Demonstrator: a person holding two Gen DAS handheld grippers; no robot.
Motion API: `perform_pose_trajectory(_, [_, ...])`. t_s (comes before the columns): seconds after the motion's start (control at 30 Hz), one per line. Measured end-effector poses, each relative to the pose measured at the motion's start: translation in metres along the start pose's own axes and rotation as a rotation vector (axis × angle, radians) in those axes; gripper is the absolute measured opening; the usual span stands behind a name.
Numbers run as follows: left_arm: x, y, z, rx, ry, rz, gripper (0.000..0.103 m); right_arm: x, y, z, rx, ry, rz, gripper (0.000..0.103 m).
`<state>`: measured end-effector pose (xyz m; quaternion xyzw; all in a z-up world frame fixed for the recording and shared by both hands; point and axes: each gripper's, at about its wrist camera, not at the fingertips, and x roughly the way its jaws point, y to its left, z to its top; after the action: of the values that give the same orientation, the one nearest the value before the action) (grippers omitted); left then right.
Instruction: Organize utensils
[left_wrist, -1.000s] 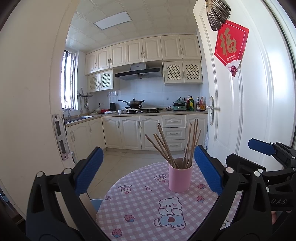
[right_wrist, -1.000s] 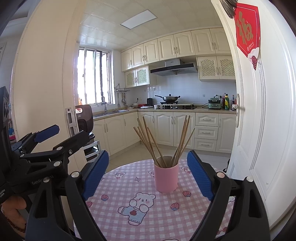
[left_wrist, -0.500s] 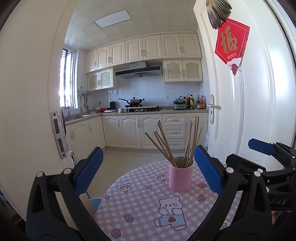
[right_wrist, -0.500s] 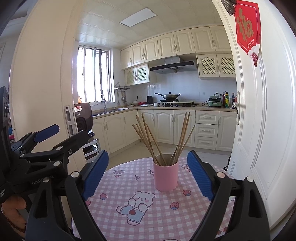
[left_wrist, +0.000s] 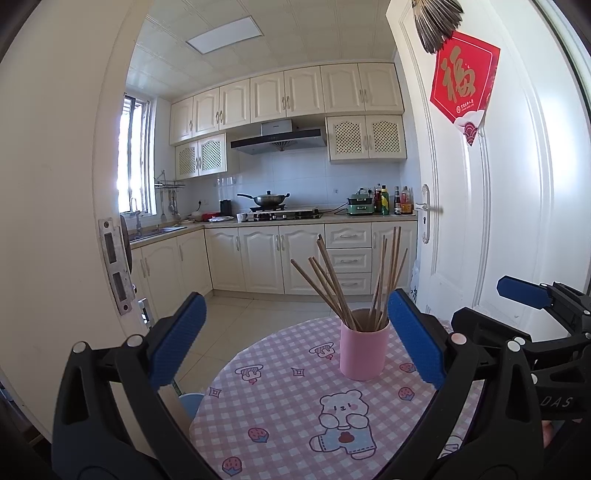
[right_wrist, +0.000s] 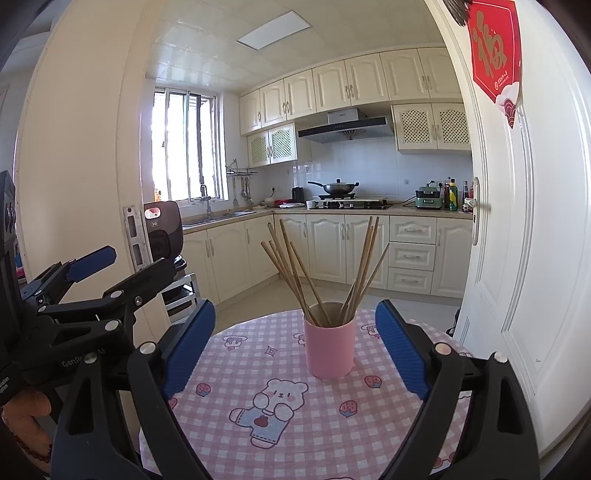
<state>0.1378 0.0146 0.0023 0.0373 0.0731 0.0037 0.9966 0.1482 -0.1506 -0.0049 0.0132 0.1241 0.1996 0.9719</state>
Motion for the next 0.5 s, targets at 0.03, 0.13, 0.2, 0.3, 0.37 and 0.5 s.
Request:
perform_pose_trajectory(0.03, [0.000,0.000,0.000,0.000,0.001,0.000,0.096,0.001,0.000,0.000,0.000,0.001,0.000,0.085])
perform_pose_trajectory(0.13, [0.003,0.001,-0.001,0.000,0.005,0.001,0.096,0.004,0.000,-0.001,0.002,0.006,0.003,0.085])
perform_pose_trajectory(0.2, [0.005,0.002,-0.003,0.001,0.010,0.004,0.096,0.007,-0.001,-0.002,0.006,0.011,0.004,0.085])
perform_pose_trajectory(0.3, [0.010,0.004,-0.005,0.000,0.019,0.010,0.096,0.013,-0.002,-0.003,0.005,0.023,0.003,0.086])
perform_pose_trajectory(0.37, [0.014,0.005,-0.006,0.003,0.026,0.012,0.096,0.016,-0.001,-0.004,0.002,0.031,0.002,0.086])
perform_pose_trajectory(0.5, [0.022,0.006,-0.012,-0.004,0.051,0.010,0.096,0.024,-0.003,-0.007,0.004,0.055,0.001,0.086])
